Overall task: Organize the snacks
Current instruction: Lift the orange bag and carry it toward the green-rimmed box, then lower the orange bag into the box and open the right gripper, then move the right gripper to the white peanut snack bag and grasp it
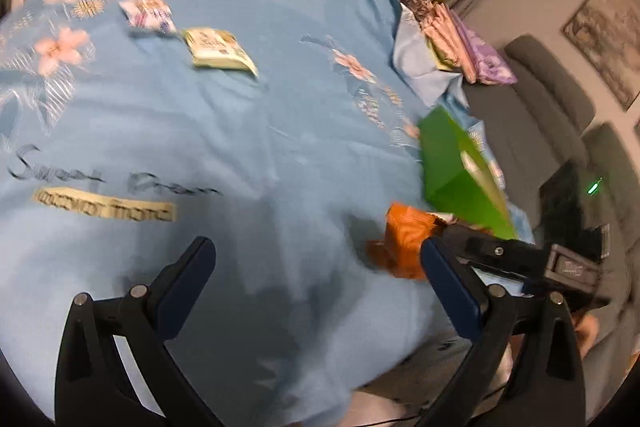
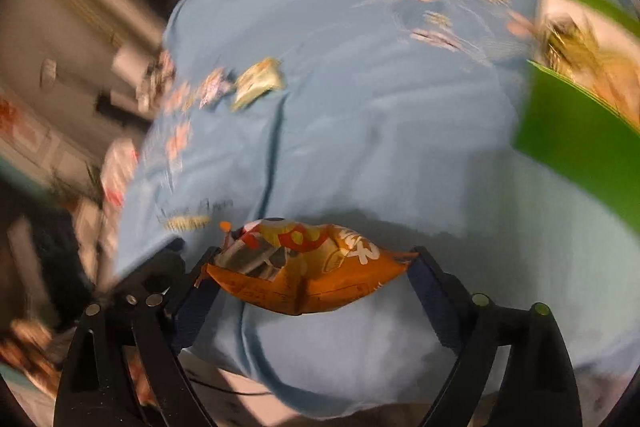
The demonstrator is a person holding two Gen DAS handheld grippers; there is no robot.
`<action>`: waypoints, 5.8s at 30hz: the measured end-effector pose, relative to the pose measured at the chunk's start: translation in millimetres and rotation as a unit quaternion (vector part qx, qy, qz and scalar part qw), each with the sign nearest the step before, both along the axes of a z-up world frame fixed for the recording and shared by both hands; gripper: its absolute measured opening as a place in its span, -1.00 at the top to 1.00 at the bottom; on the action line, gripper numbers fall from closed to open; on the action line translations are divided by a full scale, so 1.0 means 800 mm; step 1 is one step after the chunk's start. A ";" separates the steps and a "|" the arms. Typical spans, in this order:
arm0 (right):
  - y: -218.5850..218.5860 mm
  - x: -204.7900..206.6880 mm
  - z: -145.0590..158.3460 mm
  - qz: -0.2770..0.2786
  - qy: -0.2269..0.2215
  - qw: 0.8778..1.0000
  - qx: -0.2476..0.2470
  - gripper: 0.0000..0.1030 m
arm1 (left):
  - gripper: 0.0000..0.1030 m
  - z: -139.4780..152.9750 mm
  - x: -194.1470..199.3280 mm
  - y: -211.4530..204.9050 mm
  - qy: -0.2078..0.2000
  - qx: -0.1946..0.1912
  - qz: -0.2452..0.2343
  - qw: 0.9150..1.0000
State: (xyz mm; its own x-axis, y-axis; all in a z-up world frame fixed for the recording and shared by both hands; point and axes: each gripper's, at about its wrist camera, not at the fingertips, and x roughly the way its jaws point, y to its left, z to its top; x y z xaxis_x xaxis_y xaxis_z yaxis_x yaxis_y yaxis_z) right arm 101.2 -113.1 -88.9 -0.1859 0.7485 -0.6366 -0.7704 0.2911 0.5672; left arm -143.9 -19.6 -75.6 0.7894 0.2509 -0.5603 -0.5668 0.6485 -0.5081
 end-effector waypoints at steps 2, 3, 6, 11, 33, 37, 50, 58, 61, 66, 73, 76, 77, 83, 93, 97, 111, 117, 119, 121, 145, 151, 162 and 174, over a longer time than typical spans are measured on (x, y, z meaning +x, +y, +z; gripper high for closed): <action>-0.009 0.018 -0.008 -0.022 0.024 0.999 0.007 -0.78 | -0.99 -0.001 0.001 0.000 -0.026 -0.034 -0.003 0.999; -0.011 0.029 -0.014 -0.043 0.026 0.999 0.004 -0.78 | -0.99 -0.001 0.002 -0.002 -0.029 -0.040 -0.002 0.999; -0.002 0.041 -0.022 -0.060 0.047 0.997 0.017 -0.78 | -0.99 -0.001 0.013 -0.010 -0.009 -0.030 0.009 0.999; 0.005 0.037 -0.022 -0.058 0.033 0.997 0.042 -0.78 | -0.99 -0.011 0.018 -0.013 -0.004 -0.061 0.011 0.998; -0.033 0.097 -0.058 -0.114 0.202 0.970 0.078 -0.73 | -0.98 -0.041 0.130 -0.039 -0.074 -0.171 -0.146 0.972; -0.019 0.090 -0.057 -0.101 0.206 0.970 0.077 -0.50 | -0.97 -0.049 0.143 -0.026 -0.094 -0.236 -0.170 0.952; -0.019 0.096 -0.074 -0.117 0.230 0.962 0.095 0.45 | -0.75 -0.037 0.151 -0.039 -0.043 -0.173 -0.093 0.980; -0.018 0.087 -0.090 -0.061 0.313 0.939 0.132 0.48 | -0.68 -0.030 0.130 -0.029 -0.055 -0.158 -0.046 0.985; -0.017 0.080 -0.097 -0.061 0.314 0.940 0.121 0.48 | -0.48 -0.027 0.112 -0.033 -0.043 -0.117 -0.024 0.992; -0.009 0.072 -0.110 -0.053 0.324 0.938 0.112 0.48 | -0.38 -0.040 0.109 -0.028 -0.014 -0.120 -0.036 0.992; -0.009 0.075 -0.084 -0.087 0.250 0.961 0.084 0.33 | -0.39 -0.043 0.123 -0.037 0.000 -0.091 -0.050 0.995; -0.002 0.078 -0.077 -0.091 0.238 0.964 0.074 0.21 | -0.15 -0.048 0.120 -0.022 -0.008 -0.119 -0.038 0.992; -0.002 0.080 -0.077 -0.094 0.234 0.965 0.070 0.15 | -0.12 -0.047 0.120 -0.021 -0.005 -0.117 -0.036 0.993; 0.014 0.082 -0.071 -0.101 0.211 0.970 0.066 0.11 | 0.07 -0.044 0.123 -0.030 0.014 -0.083 -0.037 0.996; 0.009 0.076 -0.065 -0.072 0.184 0.978 0.060 0.47 | 0.47 -0.021 0.124 -0.053 0.041 -0.025 -0.039 0.998; -0.002 0.075 -0.051 -0.069 0.177 0.979 0.077 0.47 | 0.47 -0.007 0.124 -0.054 0.033 -0.024 -0.044 0.998; -0.060 0.127 0.040 -0.106 0.107 0.977 0.152 0.47 | 0.48 0.086 0.210 -0.095 0.029 0.085 -0.109 0.990; -0.085 0.184 0.056 -0.155 0.095 0.972 0.149 0.47 | 0.48 0.100 0.291 -0.101 0.048 0.093 -0.156 0.982; -0.089 0.203 0.053 -0.173 0.100 0.969 0.145 0.47 | 0.48 0.100 0.318 -0.102 0.063 0.095 -0.170 0.979; -0.093 0.216 0.049 -0.186 0.101 0.968 0.138 0.47 | 0.51 0.097 0.340 -0.106 0.076 0.097 -0.181 0.976; -0.132 0.276 0.011 -0.270 0.129 0.942 0.150 -0.40 | -0.97 0.089 0.389 -0.095 0.072 0.138 -0.132 0.979; -0.133 0.240 0.044 -0.260 0.097 0.946 0.165 -0.89 | -0.99 0.131 0.312 -0.093 0.015 0.201 -0.116 0.973; -0.008 0.092 0.115 -0.113 -0.017 0.982 0.147 -0.99 | -0.99 0.097 0.115 -0.030 -0.002 0.226 0.063 0.972; 0.292 -0.095 0.127 0.089 -0.112 0.988 0.050 -0.99 | -0.99 0.013 -0.030 0.042 -0.012 0.165 0.209 0.964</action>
State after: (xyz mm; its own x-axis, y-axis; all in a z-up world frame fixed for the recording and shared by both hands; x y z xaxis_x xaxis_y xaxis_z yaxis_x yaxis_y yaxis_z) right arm 25.0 120.8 12.4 -0.1833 0.7779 -0.6011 -0.9140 0.0903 0.3955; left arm -167.8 13.6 -65.6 0.5915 0.7118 -0.3788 -0.8049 0.4939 -0.3289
